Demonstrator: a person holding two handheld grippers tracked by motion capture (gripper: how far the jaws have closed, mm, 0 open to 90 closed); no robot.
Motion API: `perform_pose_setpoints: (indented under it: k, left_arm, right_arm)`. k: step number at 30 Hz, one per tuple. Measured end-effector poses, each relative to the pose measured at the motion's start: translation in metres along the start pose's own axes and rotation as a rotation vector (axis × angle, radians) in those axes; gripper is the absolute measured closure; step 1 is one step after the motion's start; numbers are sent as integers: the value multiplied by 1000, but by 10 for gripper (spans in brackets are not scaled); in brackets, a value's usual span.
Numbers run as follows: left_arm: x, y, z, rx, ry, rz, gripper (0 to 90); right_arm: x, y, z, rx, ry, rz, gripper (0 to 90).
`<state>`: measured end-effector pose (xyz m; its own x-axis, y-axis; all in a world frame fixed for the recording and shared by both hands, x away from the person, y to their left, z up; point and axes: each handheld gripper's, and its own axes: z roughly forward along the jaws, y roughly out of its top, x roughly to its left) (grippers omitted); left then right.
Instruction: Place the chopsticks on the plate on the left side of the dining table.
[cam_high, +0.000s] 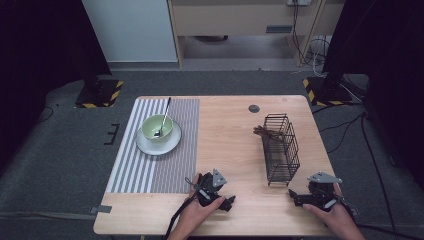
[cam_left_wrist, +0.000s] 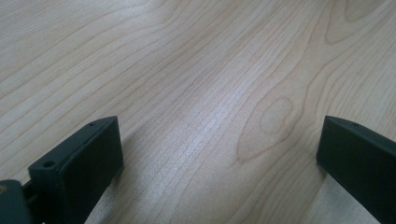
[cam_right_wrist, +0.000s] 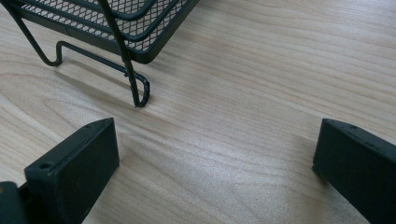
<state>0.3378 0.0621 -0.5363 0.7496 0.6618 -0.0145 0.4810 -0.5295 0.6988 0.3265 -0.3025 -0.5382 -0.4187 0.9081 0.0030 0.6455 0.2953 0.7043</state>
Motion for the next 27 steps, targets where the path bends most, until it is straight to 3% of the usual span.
perform_pose_setpoints:
  k: [11,17,21,27]
  left_arm:
    - [4,0,-6,-12,-19,26,42]
    - [14,1,-16,-55,-44,11,40]
    - [19,2,-24,-80,-33,-8,40]
    - [24,8,-31,-84,-33,-3,43]
  right_arm:
    - [0,0,0,-1,1,0,3]
    - [0,0,0,-1,1,0,3]
    - [-1,1,1,-1,0,0,4]
    - [-1,1,1,-1,-4,2,4]
